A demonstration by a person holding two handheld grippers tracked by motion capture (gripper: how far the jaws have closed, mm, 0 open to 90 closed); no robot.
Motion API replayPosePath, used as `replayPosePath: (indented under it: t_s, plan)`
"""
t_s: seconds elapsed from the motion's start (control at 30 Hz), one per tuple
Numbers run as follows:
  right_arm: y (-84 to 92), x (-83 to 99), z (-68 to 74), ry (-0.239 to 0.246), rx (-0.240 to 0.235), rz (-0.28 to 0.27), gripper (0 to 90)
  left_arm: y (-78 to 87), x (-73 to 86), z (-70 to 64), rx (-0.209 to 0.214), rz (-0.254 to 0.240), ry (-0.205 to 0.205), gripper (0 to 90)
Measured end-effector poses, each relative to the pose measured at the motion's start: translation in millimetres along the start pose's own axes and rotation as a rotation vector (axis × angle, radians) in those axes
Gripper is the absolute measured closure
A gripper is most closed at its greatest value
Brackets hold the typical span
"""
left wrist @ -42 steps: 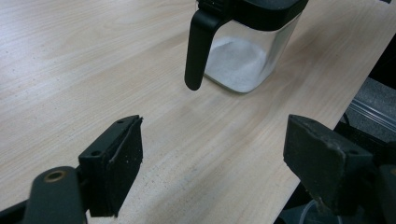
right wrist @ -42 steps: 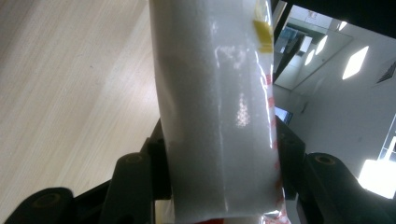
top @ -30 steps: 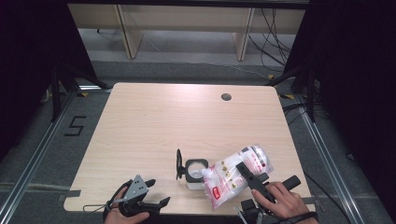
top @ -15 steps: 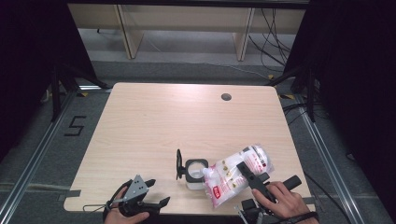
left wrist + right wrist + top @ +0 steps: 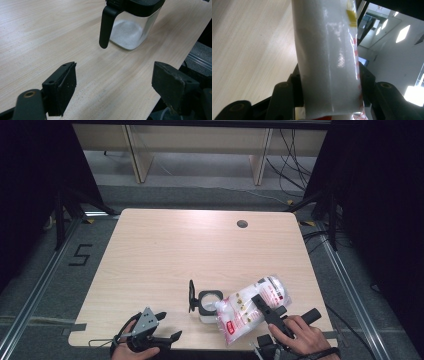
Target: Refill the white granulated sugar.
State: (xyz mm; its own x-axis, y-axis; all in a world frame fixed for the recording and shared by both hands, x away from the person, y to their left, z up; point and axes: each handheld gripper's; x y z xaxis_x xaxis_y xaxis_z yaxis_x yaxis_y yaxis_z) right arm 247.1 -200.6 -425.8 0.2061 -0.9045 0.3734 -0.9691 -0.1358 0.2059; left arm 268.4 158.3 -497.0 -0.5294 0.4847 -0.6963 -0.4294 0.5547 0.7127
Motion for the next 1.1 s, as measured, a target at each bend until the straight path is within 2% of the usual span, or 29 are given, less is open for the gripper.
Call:
replayPosePath:
  t_s: [0.03, 0.07, 0.13, 0.2, 0.23, 0.33, 0.4, 0.47, 0.53, 0.57, 0.63, 0.7, 0.73, 0.8, 0.83, 0.93, 1.0, 1.03, 1.07, 1.1]
  plan:
    - [0.1, -0.9, -0.6, 0.011, -0.010, 0.004, 54.7, 0.1, 0.1, -0.2, 0.001, 0.001, 0.001, 19.3]
    - [-0.4, -1.6, -0.1, 0.011, -0.001, -0.004, 54.6, -0.3, 0.6, -1.9, 0.007, 0.001, 0.028, 19.3]
    - [-0.4, -2.0, -0.1, 0.007, -0.003, -0.008, 54.6, -0.3, 0.5, -1.4, 0.005, -0.001, 0.022, 19.3]
    - [-0.5, -2.5, 0.1, 0.007, -0.006, -0.008, 54.7, 0.1, 0.0, -0.1, 0.002, 0.001, 0.000, 19.3]
    - [-0.6, -2.5, -0.1, 0.009, -0.006, -0.011, 54.7, -0.4, 0.6, -1.7, 0.008, 0.000, 0.026, 19.3]
    - [-0.4, -2.1, 0.2, 0.007, -0.004, -0.007, 54.7, -0.5, 0.4, -2.0, 0.007, 0.000, 0.028, 19.3]
    - [0.1, -1.7, -0.3, 0.011, 0.000, -0.009, 54.7, 0.0, 0.1, -0.6, 0.002, 0.002, 0.001, 19.3]
    - [0.4, -1.5, -0.7, 0.008, 0.006, -0.005, 54.7, -0.5, 0.5, -1.8, 0.006, 0.000, 0.028, 19.3]
    - [0.3, -1.5, -0.8, 0.009, 0.002, -0.008, 54.7, -0.2, 0.2, -0.6, 0.004, 0.001, 0.007, 19.3]
    - [0.5, -1.6, -0.7, 0.009, 0.005, -0.005, 54.7, -0.5, 0.6, -1.9, 0.007, 0.001, 0.028, 19.3]
    - [0.1, -1.8, -0.3, 0.007, 0.001, -0.007, 54.7, -0.5, 0.5, -1.8, 0.007, 0.001, 0.025, 19.3]
    - [0.2, -1.7, -0.5, 0.010, 0.000, -0.009, 54.7, -0.1, 0.0, -0.4, 0.003, 0.002, -0.003, 19.3]
    - [0.3, -1.5, -0.7, 0.011, 0.004, -0.008, 54.7, -0.5, 0.7, -1.7, 0.006, 0.002, 0.025, 19.3]
    - [0.0, -0.7, -1.2, 0.008, 0.001, -0.011, 54.8, -0.5, 0.6, -2.1, 0.000, 0.005, 0.029, 19.3]
    - [0.8, -0.1, -1.6, 0.012, -0.008, 0.000, 54.8, -0.7, 0.6, -2.2, 0.001, 0.004, 0.029, 19.3]
    - [-0.1, 1.7, -1.4, 0.007, 0.002, -0.002, 54.8, -1.5, 0.1, -1.9, 0.003, -0.007, 0.012, 19.3]
    - [-0.4, 2.0, -0.9, 0.011, 0.000, 0.004, 54.8, -0.2, -0.1, -0.9, -0.006, 0.005, 0.001, 19.3]
    - [-0.5, 2.3, -0.5, 0.009, -0.003, 0.002, 54.9, -0.3, 0.5, -2.0, -0.002, 0.005, 0.025, 19.3]
    - [-0.6, 2.6, 0.1, 0.001, -0.006, 0.003, 54.9, -0.6, 0.5, -1.4, 0.002, 0.001, 0.022, 19.3]
    - [-0.8, 2.6, 0.5, -0.004, -0.006, 0.005, 54.9, 0.0, 0.1, -0.2, -0.003, 0.003, -0.001, 19.3]
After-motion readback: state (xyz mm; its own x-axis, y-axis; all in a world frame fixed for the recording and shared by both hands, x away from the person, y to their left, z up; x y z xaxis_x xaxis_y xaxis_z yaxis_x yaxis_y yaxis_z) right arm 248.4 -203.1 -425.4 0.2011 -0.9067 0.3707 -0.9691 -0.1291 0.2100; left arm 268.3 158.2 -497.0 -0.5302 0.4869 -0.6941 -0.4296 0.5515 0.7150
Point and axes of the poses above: each handheld gripper's, and its own axes: y roughly backward along the jaws, x roughly out of its underside, z roughly to its left, and after that the axes turned 13 degrees about z, right-handed
